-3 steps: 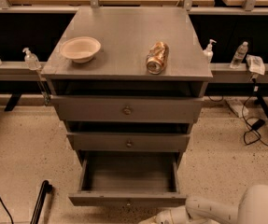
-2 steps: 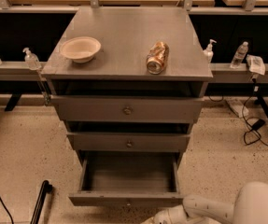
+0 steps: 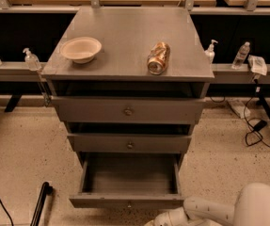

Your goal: Close bottom drawer

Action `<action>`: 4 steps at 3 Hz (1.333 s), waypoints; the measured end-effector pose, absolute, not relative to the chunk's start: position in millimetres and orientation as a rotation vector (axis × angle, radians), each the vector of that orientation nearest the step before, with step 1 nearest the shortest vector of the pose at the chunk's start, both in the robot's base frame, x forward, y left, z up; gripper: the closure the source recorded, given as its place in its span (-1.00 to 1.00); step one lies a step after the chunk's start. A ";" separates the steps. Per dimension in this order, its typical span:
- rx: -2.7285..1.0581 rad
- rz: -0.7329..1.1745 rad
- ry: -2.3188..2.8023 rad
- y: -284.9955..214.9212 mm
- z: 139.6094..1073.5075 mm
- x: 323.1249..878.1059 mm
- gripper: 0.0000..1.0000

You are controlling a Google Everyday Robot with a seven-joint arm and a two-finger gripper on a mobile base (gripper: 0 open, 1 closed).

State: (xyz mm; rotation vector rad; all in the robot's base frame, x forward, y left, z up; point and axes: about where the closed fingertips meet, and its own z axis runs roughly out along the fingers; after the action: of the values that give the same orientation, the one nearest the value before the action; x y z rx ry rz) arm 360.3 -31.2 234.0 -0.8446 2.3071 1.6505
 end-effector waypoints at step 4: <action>-1.096 1.131 2.063 -21.0 215.7 416.8 1.00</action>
Offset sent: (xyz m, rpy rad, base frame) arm 0.0824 0.0126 -0.0158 -0.1922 -0.6984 -0.1088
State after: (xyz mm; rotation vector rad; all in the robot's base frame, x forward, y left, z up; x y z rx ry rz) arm 416.8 -21.0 215.7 -1.0964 2.0627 1.1312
